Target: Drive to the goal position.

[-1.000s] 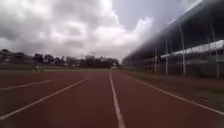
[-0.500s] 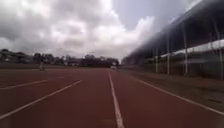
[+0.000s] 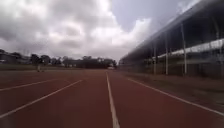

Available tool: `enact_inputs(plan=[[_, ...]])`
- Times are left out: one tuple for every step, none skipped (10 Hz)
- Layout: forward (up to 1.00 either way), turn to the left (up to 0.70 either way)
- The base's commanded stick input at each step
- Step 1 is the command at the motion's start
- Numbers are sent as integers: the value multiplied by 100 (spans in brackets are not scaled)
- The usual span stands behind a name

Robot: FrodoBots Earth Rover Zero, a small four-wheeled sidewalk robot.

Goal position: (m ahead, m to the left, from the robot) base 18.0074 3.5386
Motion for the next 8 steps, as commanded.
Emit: enact_inputs(plan=[[70,0],[70,0],[70,0],[70,0],[70,0],[70,0],[70,-35],[70,-35]])
